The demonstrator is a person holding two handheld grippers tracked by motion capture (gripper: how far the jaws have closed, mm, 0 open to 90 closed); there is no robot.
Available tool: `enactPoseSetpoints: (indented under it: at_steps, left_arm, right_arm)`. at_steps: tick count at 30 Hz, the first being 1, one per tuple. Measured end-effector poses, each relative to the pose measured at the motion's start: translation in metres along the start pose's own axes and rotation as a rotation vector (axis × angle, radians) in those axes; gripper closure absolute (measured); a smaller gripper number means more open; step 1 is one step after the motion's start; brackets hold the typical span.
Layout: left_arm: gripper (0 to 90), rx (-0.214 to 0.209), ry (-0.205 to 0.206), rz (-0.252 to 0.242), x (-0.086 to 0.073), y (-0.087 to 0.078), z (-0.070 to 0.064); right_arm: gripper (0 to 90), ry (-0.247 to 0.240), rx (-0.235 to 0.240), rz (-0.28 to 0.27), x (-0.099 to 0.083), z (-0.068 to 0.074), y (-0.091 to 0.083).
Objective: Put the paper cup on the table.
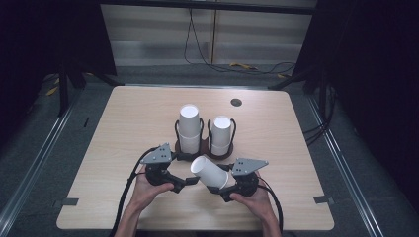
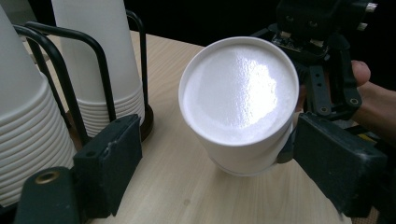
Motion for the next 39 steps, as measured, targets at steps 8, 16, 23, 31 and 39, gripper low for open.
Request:
enactPoseSetpoints:
  at_steps: [8,16,23,31,39]
  left_arm:
    - [15.7,-0.002,0.005,0.007,0.0008,-0.0018,0.0006]
    - [15.7,-0.008,0.004,0.01,-0.0007,0.0001,0.0004]
    - [15.5,-0.029,0.024,0.02,0.0005,0.0005,-0.0003]
    - [15.7,-0.041,0.033,0.046,-0.003,0.0023,-0.0011]
    - [15.7,-0.034,0.04,0.075,-0.0057,0.0023,0.0001]
  right_arm:
    - [23.5,-0.025,0.022,0.048,0.002,0.0018,0.0032]
    - [23.6,-0.041,0.033,0.092,0.0009,0.0015,0.0033]
    - [23.9,-0.044,0.044,0.121,0.0026,0.0013,0.0031]
    - [24.1,-0.079,0.037,0.173,0.0023,0.0004,0.0062]
    - [24.3,-0.099,0.038,0.213,0.0014,-0.0005,0.0081]
Point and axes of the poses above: each handheld gripper's, and its own axes: y roughly forward along the jaws, x roughly out of its top, z roughly to its left, the point moved 9 cm from there along y, roughly forward along the jaws, and after that the axes turned 4 degrees about -x, right-handed, at the moved point
